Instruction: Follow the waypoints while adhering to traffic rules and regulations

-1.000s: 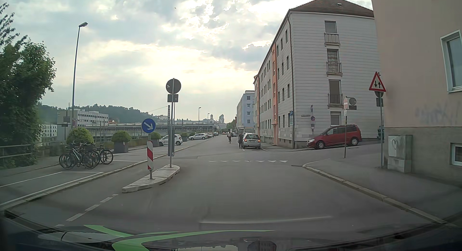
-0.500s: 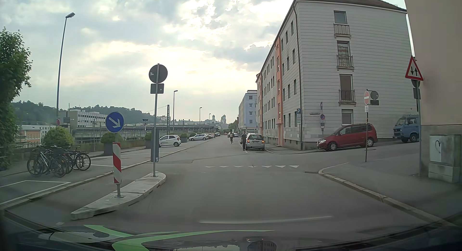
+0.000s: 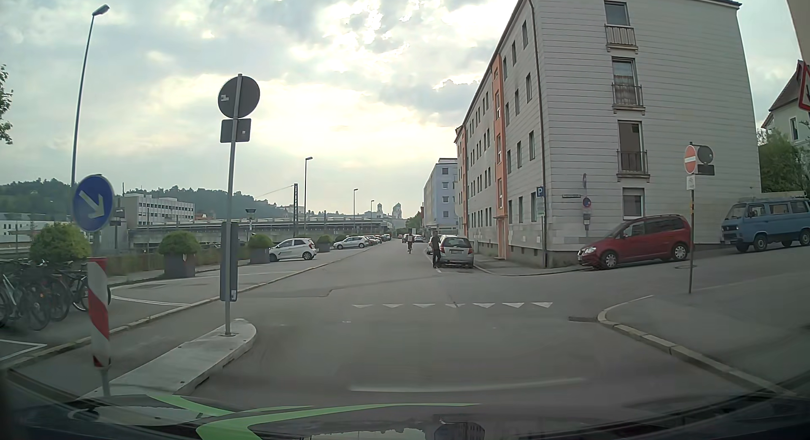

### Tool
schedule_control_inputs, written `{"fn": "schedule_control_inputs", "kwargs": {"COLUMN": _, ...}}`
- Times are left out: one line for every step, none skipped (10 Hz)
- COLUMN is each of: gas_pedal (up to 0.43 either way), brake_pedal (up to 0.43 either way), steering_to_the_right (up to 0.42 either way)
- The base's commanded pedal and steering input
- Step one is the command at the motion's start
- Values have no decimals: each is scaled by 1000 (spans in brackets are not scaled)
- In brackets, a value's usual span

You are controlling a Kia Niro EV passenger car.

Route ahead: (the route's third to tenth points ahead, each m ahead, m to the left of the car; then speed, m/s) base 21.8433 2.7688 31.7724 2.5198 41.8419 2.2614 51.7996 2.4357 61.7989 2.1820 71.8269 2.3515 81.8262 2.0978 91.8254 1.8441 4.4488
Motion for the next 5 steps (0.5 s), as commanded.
{"fn": "schedule_control_inputs", "kwargs": {"gas_pedal": 0, "brake_pedal": 79, "steering_to_the_right": -24}}
{"fn": "schedule_control_inputs", "kwargs": {"gas_pedal": 0, "brake_pedal": 73, "steering_to_the_right": -25}}
{"fn": "schedule_control_inputs", "kwargs": {"gas_pedal": 0, "brake_pedal": 73, "steering_to_the_right": -26}}
{"fn": "schedule_control_inputs", "kwargs": {"gas_pedal": 0, "brake_pedal": 79, "steering_to_the_right": -27}}
{"fn": "schedule_control_inputs", "kwargs": {"gas_pedal": 0, "brake_pedal": 98, "steering_to_the_right": -30}}
